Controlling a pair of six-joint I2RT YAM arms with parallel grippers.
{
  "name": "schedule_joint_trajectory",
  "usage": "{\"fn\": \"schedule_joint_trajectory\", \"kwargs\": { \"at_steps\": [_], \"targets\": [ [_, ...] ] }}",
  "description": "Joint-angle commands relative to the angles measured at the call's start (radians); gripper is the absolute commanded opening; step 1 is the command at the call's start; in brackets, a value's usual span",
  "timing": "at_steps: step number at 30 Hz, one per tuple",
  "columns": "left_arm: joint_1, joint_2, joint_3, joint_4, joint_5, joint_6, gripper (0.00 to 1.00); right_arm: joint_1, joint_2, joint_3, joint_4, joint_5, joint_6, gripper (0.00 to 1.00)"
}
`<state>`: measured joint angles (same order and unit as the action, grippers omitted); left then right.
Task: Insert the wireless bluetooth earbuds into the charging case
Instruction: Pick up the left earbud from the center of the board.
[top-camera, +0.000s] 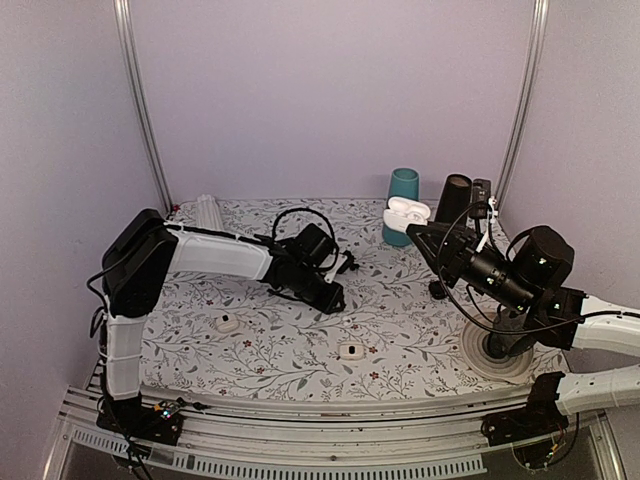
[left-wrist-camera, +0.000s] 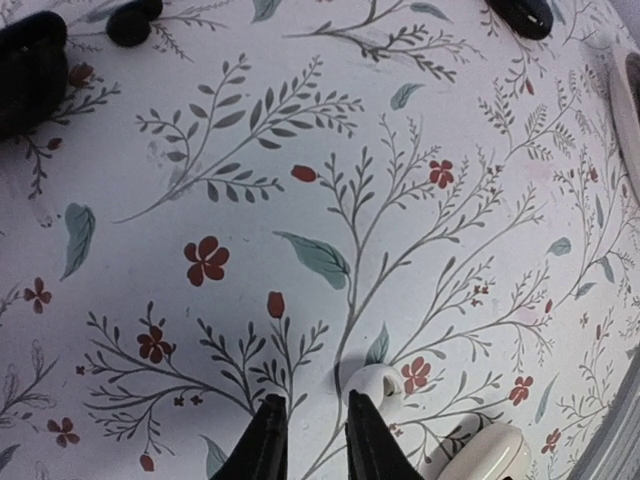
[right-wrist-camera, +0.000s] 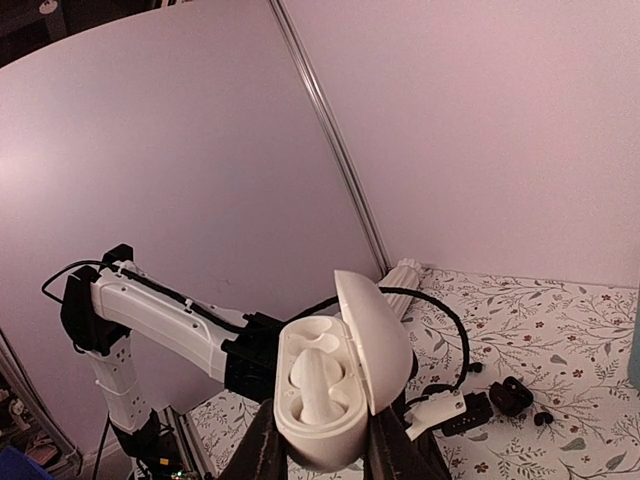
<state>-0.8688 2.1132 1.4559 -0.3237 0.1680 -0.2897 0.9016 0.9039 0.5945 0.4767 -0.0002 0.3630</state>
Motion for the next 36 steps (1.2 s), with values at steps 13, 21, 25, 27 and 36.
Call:
{"fn": "schedule_joint_trajectory", "kwargs": {
  "at_steps": [13, 21, 25, 27, 36],
  "targets": [
    [-0.146, -0.007, 0.062, -0.048, -0.210, -0.205, 0.18, -0.014, -0.093, -0.023, -0.031, 0.019, -0.031, 0.06],
    [-0.166, 0.071, 0.142, -0.098, -0.252, -0.225, 0.17, -0.026, -0.147, -0.048, -0.061, 0.017, -0.045, 0.07],
    [-0.166, 0.080, 0.146, -0.110, -0.277, -0.233, 0.17, -0.030, -0.158, -0.057, -0.065, 0.018, -0.045, 0.07],
    [-0.166, 0.083, 0.146, -0.116, -0.282, -0.233, 0.18, -0.032, -0.160, -0.059, -0.065, 0.019, -0.044, 0.07],
    [-0.165, 0.074, 0.118, -0.115, -0.286, -0.241, 0.19, -0.033, -0.163, -0.066, -0.068, 0.019, -0.038, 0.07]
  ]
}}
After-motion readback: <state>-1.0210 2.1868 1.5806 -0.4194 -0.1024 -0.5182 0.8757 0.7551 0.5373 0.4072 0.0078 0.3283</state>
